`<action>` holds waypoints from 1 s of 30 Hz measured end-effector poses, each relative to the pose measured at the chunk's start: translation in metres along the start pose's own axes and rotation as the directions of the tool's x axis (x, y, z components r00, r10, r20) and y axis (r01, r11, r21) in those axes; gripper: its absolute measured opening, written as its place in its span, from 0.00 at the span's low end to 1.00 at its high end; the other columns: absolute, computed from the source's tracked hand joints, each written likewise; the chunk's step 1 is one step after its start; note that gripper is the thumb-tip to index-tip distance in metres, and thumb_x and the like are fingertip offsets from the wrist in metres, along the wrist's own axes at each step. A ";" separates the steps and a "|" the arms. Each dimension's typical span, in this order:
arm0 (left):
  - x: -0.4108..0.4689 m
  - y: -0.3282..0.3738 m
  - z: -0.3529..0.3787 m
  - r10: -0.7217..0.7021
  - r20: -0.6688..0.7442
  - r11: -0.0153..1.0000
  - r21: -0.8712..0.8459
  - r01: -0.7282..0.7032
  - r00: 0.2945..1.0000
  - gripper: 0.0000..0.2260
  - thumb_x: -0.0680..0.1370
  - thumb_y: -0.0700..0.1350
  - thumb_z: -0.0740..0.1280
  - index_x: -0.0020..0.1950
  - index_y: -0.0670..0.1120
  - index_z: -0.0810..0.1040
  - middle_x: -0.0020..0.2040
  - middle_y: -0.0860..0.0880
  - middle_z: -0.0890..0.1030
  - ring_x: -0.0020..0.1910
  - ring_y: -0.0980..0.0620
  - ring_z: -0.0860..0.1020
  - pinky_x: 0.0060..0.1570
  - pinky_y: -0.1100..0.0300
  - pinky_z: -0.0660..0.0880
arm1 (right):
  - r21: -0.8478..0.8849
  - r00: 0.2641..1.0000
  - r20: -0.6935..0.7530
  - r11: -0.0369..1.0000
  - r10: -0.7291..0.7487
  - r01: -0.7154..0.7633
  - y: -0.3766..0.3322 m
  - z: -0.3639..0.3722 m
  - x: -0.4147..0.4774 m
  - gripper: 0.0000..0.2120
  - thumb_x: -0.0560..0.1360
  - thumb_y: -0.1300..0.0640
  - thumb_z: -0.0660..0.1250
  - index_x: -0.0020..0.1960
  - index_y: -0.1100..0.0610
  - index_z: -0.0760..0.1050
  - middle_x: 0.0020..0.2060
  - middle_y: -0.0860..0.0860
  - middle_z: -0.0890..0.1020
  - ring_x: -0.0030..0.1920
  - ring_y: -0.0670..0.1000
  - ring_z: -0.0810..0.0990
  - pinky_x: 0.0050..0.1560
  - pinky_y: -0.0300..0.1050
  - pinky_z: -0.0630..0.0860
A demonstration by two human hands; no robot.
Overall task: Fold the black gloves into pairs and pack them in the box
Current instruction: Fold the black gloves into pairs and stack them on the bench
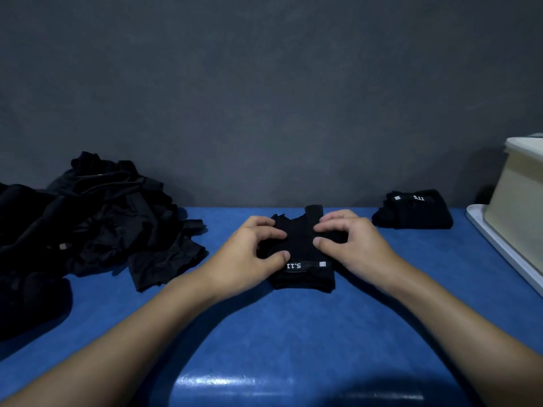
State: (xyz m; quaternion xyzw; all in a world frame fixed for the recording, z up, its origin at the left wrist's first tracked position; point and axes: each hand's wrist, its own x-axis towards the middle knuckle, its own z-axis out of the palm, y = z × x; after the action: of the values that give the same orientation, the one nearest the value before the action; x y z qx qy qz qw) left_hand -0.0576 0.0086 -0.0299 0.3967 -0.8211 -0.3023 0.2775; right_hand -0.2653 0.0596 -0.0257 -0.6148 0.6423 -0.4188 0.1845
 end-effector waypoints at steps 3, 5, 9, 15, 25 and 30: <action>-0.002 0.001 -0.001 0.001 0.003 0.999 0.046 -0.001 1.000 0.18 0.77 0.49 0.71 0.66 0.46 0.79 0.66 0.57 0.69 0.50 0.67 0.73 0.50 0.79 0.65 | 0.026 1.000 0.018 1.000 -0.007 0.006 0.000 -0.002 -0.002 0.10 0.74 0.54 0.73 0.54 0.53 0.82 0.57 0.42 0.75 0.60 0.41 0.73 0.58 0.28 0.64; -0.002 0.002 -0.002 0.010 -0.006 0.998 0.068 -0.010 1.000 0.19 0.77 0.49 0.71 0.66 0.45 0.78 0.65 0.57 0.69 0.49 0.70 0.72 0.49 0.81 0.64 | 0.029 0.999 0.045 1.000 -0.010 0.009 -0.001 -0.002 -0.003 0.12 0.73 0.53 0.73 0.57 0.53 0.81 0.59 0.41 0.74 0.61 0.39 0.72 0.59 0.28 0.64; -0.003 0.005 -0.003 0.024 -0.028 0.993 0.113 -0.021 0.999 0.20 0.77 0.50 0.71 0.66 0.44 0.78 0.64 0.57 0.69 0.51 0.70 0.72 0.49 0.81 0.64 | 0.052 0.996 0.084 0.999 -0.020 0.016 0.001 -0.004 -0.005 0.16 0.73 0.53 0.74 0.60 0.53 0.80 0.61 0.40 0.72 0.63 0.37 0.71 0.60 0.29 0.64; -0.005 0.005 -0.003 0.001 -0.011 0.950 0.311 0.002 1.000 0.23 0.79 0.56 0.65 0.70 0.45 0.75 0.67 0.56 0.66 0.67 0.58 0.64 0.65 0.66 0.63 | 0.052 1.000 -0.023 0.998 0.022 -0.021 0.009 -0.010 -0.003 0.11 0.78 0.57 0.67 0.60 0.52 0.79 0.56 0.47 0.79 0.58 0.45 0.77 0.63 0.39 0.70; -0.007 0.025 0.009 0.119 0.109 0.924 0.351 -0.150 0.987 0.23 0.81 0.61 0.57 0.76 0.59 0.65 0.79 0.59 0.58 0.76 0.61 0.54 0.75 0.59 0.51 | 0.126 0.983 -0.104 0.982 0.153 -0.140 0.019 -0.027 -0.004 0.07 0.78 0.52 0.67 0.44 0.53 0.81 0.41 0.59 0.84 0.42 0.54 0.82 0.49 0.45 0.77; -0.008 0.022 0.016 0.062 0.209 0.852 0.497 -0.161 0.976 0.27 0.81 0.65 0.51 0.79 0.62 0.54 0.81 0.55 0.51 0.80 0.55 0.46 0.77 0.54 0.46 | 0.137 0.993 -0.095 0.989 0.074 -0.060 0.014 -0.019 -0.006 0.03 0.73 0.60 0.73 0.43 0.53 0.81 0.37 0.53 0.82 0.35 0.43 0.76 0.40 0.35 0.73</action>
State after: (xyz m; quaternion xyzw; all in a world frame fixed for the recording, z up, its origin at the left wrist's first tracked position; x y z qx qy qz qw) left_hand -0.0756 0.0304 -0.0262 0.3777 -0.9157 -0.0925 0.1017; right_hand -0.2869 0.0697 -0.0268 -0.5573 0.6415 -0.4848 0.2070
